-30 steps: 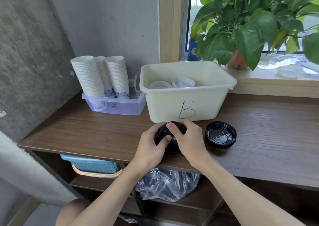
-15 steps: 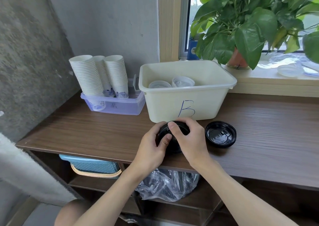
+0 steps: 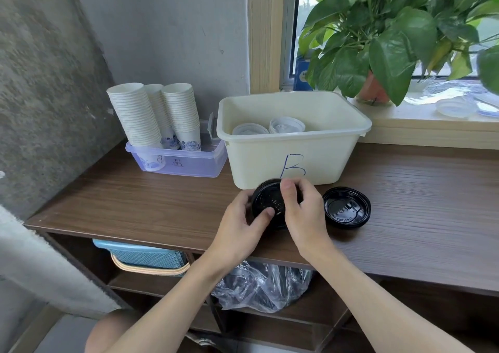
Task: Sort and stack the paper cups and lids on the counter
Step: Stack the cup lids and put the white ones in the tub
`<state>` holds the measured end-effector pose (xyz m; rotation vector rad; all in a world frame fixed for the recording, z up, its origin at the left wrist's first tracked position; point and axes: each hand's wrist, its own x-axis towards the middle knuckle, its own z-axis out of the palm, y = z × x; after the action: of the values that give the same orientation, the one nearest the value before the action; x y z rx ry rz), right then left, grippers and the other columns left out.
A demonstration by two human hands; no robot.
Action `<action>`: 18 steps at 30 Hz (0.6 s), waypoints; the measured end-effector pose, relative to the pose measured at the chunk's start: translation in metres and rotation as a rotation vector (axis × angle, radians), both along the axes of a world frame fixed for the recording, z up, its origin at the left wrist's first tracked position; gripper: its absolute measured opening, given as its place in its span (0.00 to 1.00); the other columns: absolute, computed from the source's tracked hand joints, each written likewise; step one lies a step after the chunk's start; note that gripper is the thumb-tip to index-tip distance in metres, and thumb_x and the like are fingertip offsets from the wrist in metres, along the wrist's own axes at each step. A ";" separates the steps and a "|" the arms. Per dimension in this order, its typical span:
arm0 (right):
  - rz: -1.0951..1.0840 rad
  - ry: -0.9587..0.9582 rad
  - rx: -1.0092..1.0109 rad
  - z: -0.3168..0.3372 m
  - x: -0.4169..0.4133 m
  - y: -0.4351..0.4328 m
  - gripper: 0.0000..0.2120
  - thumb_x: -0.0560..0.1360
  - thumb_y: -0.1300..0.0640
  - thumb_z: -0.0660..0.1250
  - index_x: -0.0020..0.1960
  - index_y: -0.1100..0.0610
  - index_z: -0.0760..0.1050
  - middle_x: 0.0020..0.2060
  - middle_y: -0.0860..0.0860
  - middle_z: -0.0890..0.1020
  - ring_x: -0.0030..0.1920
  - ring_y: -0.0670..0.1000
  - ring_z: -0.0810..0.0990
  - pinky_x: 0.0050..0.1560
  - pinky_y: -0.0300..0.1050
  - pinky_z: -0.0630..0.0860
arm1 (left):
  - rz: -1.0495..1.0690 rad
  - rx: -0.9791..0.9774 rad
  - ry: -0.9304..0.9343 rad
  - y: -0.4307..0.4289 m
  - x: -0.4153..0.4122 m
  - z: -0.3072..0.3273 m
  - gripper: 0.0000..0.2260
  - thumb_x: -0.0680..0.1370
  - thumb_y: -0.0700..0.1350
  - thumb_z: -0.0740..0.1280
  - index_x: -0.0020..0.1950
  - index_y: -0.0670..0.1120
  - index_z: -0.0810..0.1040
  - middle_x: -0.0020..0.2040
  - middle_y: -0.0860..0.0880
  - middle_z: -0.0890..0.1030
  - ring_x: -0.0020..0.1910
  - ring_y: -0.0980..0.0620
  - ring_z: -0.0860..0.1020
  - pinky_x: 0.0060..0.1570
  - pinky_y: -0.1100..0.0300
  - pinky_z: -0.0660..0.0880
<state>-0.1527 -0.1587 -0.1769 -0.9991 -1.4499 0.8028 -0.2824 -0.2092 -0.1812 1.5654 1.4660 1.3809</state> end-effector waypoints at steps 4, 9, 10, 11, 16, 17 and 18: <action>0.096 -0.003 0.018 0.000 -0.002 -0.001 0.11 0.73 0.44 0.65 0.51 0.49 0.78 0.45 0.44 0.82 0.48 0.40 0.79 0.52 0.32 0.72 | 0.038 0.065 0.050 0.001 -0.002 -0.001 0.15 0.80 0.32 0.66 0.66 0.43 0.76 0.58 0.52 0.82 0.58 0.60 0.80 0.60 0.67 0.73; 0.104 -0.181 0.090 0.001 -0.004 -0.001 0.20 0.68 0.38 0.66 0.46 0.54 0.80 0.41 0.49 0.79 0.45 0.42 0.77 0.47 0.30 0.70 | -0.009 0.083 0.093 0.000 -0.006 -0.002 0.16 0.80 0.33 0.67 0.67 0.44 0.75 0.60 0.50 0.82 0.62 0.56 0.79 0.63 0.64 0.73; 0.076 -0.187 0.095 0.001 -0.004 -0.001 0.20 0.67 0.38 0.66 0.44 0.54 0.79 0.40 0.49 0.79 0.43 0.43 0.77 0.45 0.31 0.70 | -0.015 0.081 0.089 -0.001 -0.006 -0.002 0.15 0.80 0.33 0.67 0.66 0.43 0.76 0.60 0.50 0.83 0.61 0.57 0.80 0.62 0.65 0.73; 0.045 -0.189 0.095 0.000 -0.004 -0.001 0.21 0.67 0.37 0.66 0.43 0.56 0.79 0.39 0.49 0.79 0.42 0.44 0.77 0.45 0.34 0.72 | -0.014 0.080 0.084 -0.002 -0.005 -0.003 0.15 0.80 0.33 0.67 0.66 0.42 0.76 0.59 0.51 0.83 0.60 0.58 0.80 0.62 0.65 0.73; -0.014 -0.193 0.088 -0.002 -0.003 -0.002 0.19 0.68 0.43 0.70 0.42 0.60 0.78 0.38 0.52 0.81 0.41 0.50 0.79 0.43 0.42 0.74 | 0.007 0.094 0.031 -0.002 -0.001 -0.004 0.15 0.78 0.31 0.69 0.61 0.46 0.78 0.55 0.56 0.84 0.57 0.61 0.81 0.60 0.67 0.73; -0.013 -0.193 0.082 -0.003 -0.003 -0.002 0.18 0.68 0.44 0.71 0.42 0.60 0.78 0.38 0.52 0.81 0.41 0.50 0.79 0.42 0.41 0.74 | 0.005 0.094 0.026 -0.002 -0.001 -0.004 0.15 0.78 0.30 0.69 0.60 0.46 0.78 0.54 0.56 0.84 0.56 0.60 0.81 0.59 0.67 0.74; -0.014 -0.195 0.073 -0.004 -0.003 -0.001 0.17 0.69 0.44 0.73 0.42 0.60 0.78 0.37 0.51 0.81 0.41 0.50 0.79 0.42 0.40 0.73 | -0.002 0.092 0.018 -0.002 -0.001 -0.003 0.16 0.78 0.30 0.69 0.60 0.47 0.78 0.54 0.55 0.84 0.56 0.60 0.81 0.59 0.67 0.74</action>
<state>-0.1561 -0.1600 -0.1806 -1.0529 -1.6246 0.6513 -0.2834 -0.2116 -0.1840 1.6387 1.4292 1.4551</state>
